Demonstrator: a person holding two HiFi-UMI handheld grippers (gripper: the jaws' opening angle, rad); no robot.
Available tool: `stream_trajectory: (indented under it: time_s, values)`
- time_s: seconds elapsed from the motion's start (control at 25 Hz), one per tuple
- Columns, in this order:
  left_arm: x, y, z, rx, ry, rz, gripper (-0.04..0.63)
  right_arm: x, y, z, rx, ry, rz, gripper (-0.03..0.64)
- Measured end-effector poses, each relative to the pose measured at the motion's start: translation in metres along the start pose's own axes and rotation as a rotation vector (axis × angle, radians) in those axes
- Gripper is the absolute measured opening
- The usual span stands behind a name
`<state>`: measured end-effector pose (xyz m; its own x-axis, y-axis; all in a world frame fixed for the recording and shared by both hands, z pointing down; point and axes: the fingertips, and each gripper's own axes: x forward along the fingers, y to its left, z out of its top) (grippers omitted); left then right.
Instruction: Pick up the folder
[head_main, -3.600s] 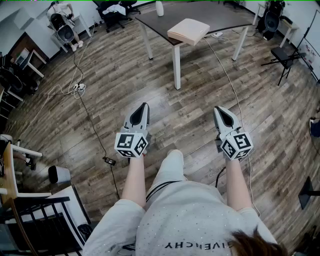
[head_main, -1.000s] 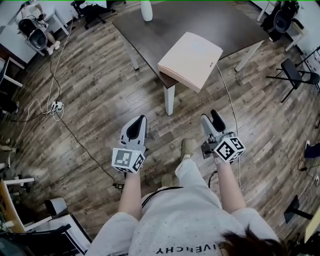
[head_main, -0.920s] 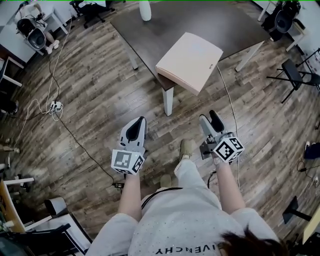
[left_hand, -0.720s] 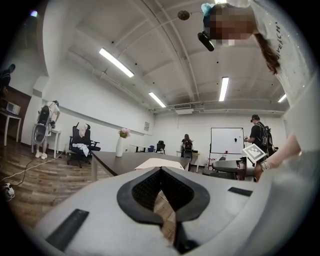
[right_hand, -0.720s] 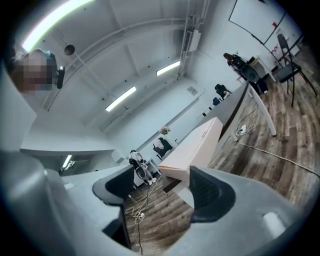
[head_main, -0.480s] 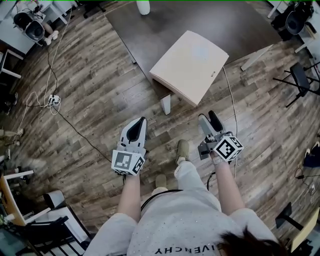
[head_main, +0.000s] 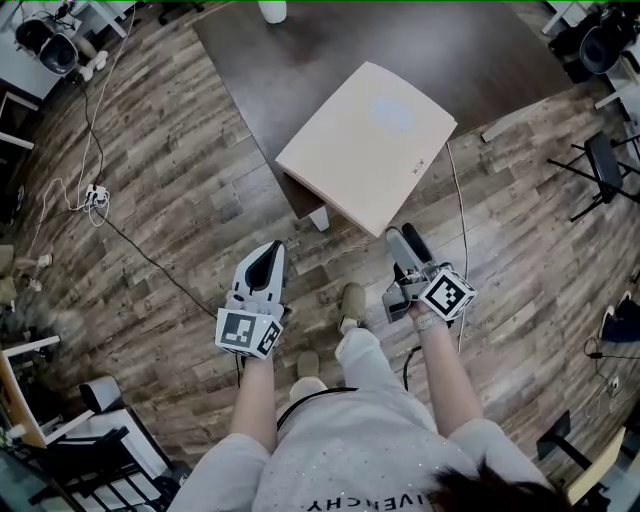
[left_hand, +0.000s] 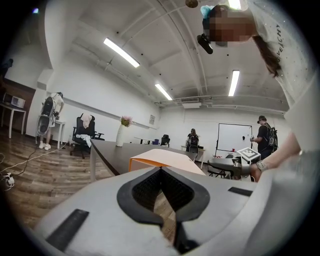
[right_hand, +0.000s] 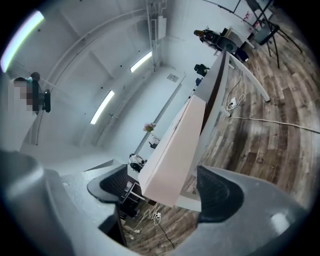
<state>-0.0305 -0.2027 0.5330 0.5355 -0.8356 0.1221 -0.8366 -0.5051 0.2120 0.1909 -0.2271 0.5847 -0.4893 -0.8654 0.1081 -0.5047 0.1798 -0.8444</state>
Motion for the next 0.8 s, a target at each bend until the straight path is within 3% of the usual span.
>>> stream_trajectory:
  time_s: [0.8]
  values:
    - [0.058,0.015,-0.025,-0.032,0.048,0.079,-0.002,0.084,-0.031,-0.002,0.301,0.107,0.155,0.439]
